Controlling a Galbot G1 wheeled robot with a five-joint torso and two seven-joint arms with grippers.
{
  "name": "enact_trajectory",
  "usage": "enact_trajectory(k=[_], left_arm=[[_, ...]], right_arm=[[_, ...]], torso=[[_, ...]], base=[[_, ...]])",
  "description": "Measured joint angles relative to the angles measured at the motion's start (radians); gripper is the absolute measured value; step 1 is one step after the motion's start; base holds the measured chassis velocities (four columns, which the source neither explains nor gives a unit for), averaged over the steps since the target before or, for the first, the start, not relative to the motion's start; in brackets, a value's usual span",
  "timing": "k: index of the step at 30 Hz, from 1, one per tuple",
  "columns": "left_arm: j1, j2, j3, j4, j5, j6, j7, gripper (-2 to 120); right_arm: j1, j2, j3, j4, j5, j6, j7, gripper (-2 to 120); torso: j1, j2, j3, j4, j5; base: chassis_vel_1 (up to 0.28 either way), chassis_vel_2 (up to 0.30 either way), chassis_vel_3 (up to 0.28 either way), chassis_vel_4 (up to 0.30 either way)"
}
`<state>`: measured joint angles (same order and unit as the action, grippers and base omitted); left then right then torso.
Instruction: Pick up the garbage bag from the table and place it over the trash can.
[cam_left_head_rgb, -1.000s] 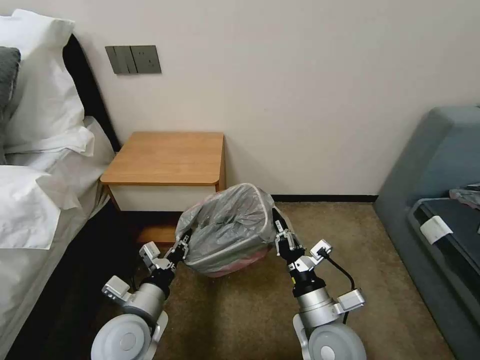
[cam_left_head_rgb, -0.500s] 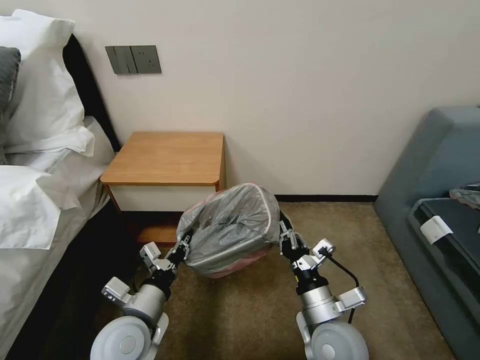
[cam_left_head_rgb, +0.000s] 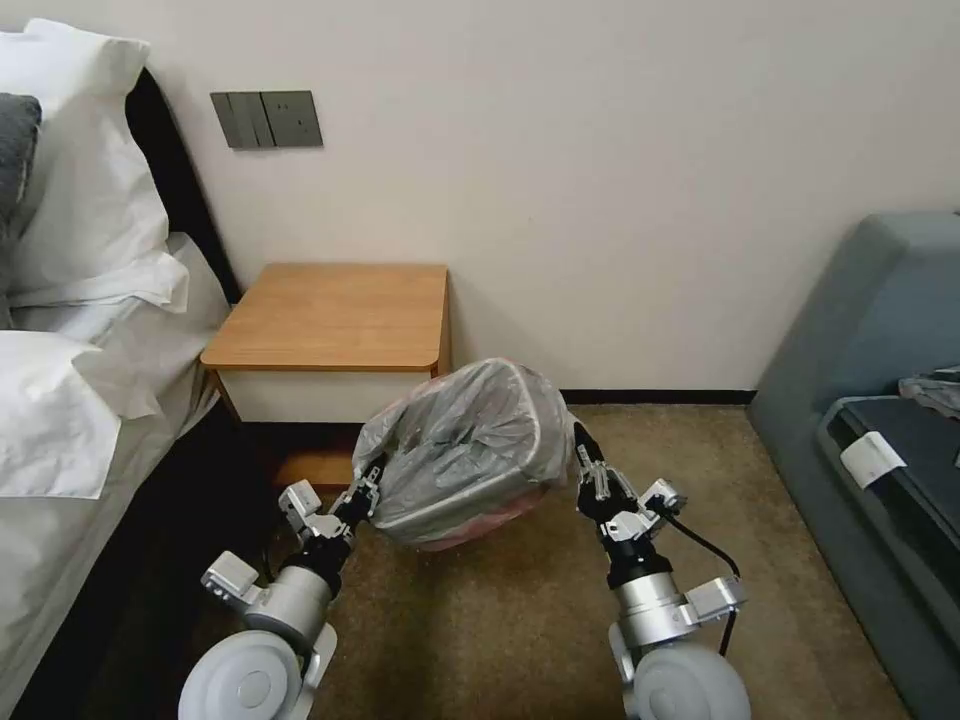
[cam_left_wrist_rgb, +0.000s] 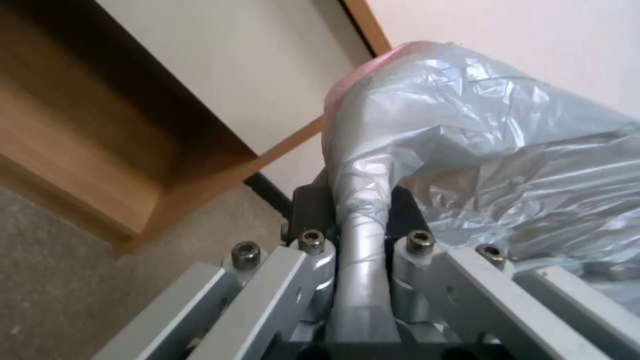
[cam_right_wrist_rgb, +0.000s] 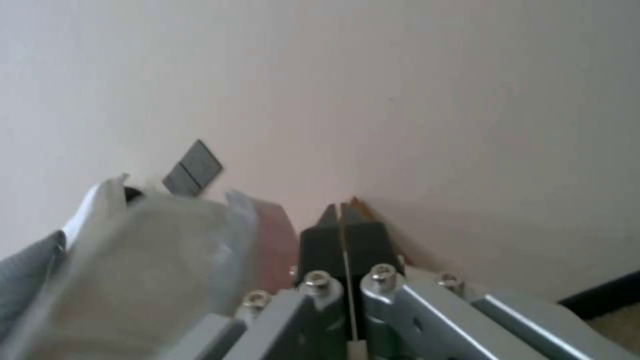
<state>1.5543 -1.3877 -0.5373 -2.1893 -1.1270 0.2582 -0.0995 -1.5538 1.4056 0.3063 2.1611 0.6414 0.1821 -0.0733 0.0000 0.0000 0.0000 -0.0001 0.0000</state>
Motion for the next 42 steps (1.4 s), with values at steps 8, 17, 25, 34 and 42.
enact_trajectory(k=[8, 17, 25, 34, 42], left_arm=[[-0.009, 0.001, 0.000, 0.013, 0.003, -0.002, 0.001, 4], [-0.012, -0.001, 0.004, 0.017, 0.011, -0.003, 0.003, 4], [-0.011, -0.004, 0.006, 0.014, 0.011, -0.003, 0.004, 4], [-0.006, -0.007, 0.009, 0.006, 0.015, -0.003, 0.004, 4], [-0.005, -0.008, 0.010, 0.000, 0.015, -0.004, 0.003, 4]], right_arm=[[-0.013, 0.009, -0.021, 0.071, 0.077, -0.035, 0.001, 28], [0.001, 0.016, -0.028, 0.027, 0.094, -0.054, -0.002, 61], [0.009, 0.018, -0.030, 0.009, 0.100, -0.060, -0.010, 72], [0.006, 0.023, -0.034, 0.013, 0.144, -0.071, -0.043, 45], [-0.001, 0.025, -0.035, 0.033, 0.209, -0.103, -0.050, 15]], torso=[[0.000, 0.000, 0.000, 0.0001, -0.0001], [0.000, 0.000, 0.000, 0.0001, 0.0000], [0.000, 0.000, 0.000, 0.0001, 0.0000], [0.000, 0.000, 0.000, 0.0001, -0.0001], [0.000, 0.000, 0.000, 0.0001, 0.0000]], base=[[0.000, 0.000, 0.000, 0.000], [0.000, 0.000, 0.000, 0.000], [0.000, 0.000, 0.000, 0.000], [0.000, 0.000, 0.000, 0.000], [0.000, 0.000, 0.000, 0.000]])
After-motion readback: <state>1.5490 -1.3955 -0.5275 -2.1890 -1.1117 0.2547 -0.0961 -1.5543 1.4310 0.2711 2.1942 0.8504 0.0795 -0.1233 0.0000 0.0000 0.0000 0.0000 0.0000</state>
